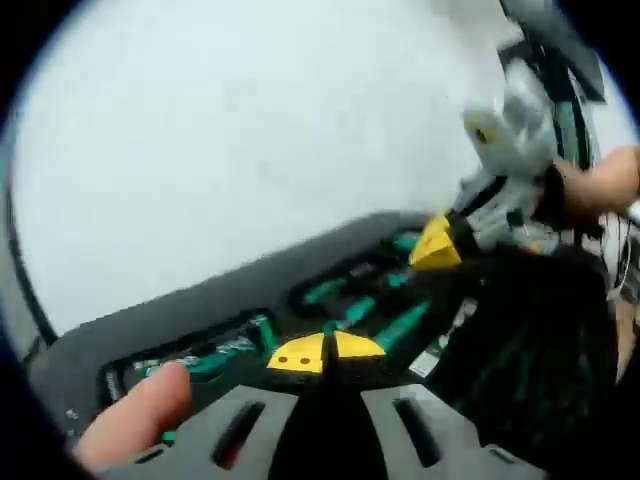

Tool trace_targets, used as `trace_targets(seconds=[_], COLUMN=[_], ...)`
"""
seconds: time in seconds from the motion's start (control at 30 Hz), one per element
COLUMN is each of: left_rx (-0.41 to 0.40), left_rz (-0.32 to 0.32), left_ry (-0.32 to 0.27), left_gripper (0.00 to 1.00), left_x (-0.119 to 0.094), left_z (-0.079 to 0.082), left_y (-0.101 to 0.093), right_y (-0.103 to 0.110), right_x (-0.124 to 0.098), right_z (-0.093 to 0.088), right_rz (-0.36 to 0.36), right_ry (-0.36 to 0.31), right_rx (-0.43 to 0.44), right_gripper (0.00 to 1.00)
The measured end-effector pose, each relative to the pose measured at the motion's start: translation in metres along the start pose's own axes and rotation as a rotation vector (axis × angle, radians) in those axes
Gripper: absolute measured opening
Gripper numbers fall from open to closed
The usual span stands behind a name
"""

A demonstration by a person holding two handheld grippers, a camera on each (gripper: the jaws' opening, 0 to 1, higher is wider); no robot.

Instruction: Pick up the tools and put them into their designated positions in the toolbox.

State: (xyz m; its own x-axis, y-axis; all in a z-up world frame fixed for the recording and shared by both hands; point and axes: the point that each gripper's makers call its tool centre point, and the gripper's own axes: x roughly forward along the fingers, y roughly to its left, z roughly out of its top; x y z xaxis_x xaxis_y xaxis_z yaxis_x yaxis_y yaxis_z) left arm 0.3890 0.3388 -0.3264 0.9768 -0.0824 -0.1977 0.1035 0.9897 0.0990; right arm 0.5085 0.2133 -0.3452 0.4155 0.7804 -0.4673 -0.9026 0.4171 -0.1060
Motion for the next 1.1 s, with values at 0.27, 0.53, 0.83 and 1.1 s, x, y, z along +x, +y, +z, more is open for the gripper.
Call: trace_targets(seconds=[0.27,0.53,0.83,1.1], left_rx=[-0.042,-0.003,-0.137,-0.189], left_rz=[0.290,0.502,0.482,0.536], left_ry=[-0.278,-0.418,-0.392,-0.366], left_gripper=[0.13,0.09,0.09,0.09], left_x=[-0.127,-0.187,-0.185,-0.193], left_z=[-0.007,-0.045,-0.062,-0.073], left_y=[0.102,0.156,0.164,0.176], right_y=[-0.029,-0.118,-0.170,-0.188], right_x=[-0.069,-0.180,-0.130,-0.045], right_z=[0.047,0.106,0.027,-0.080], right_rz=[0.120,-0.192,-0.326,-0.180], right_ry=[-0.263,-0.496,-0.150,0.183], right_rx=[0.368,0.260,-0.003,0.149], right_gripper=[0.02,0.20,0.20,0.20])
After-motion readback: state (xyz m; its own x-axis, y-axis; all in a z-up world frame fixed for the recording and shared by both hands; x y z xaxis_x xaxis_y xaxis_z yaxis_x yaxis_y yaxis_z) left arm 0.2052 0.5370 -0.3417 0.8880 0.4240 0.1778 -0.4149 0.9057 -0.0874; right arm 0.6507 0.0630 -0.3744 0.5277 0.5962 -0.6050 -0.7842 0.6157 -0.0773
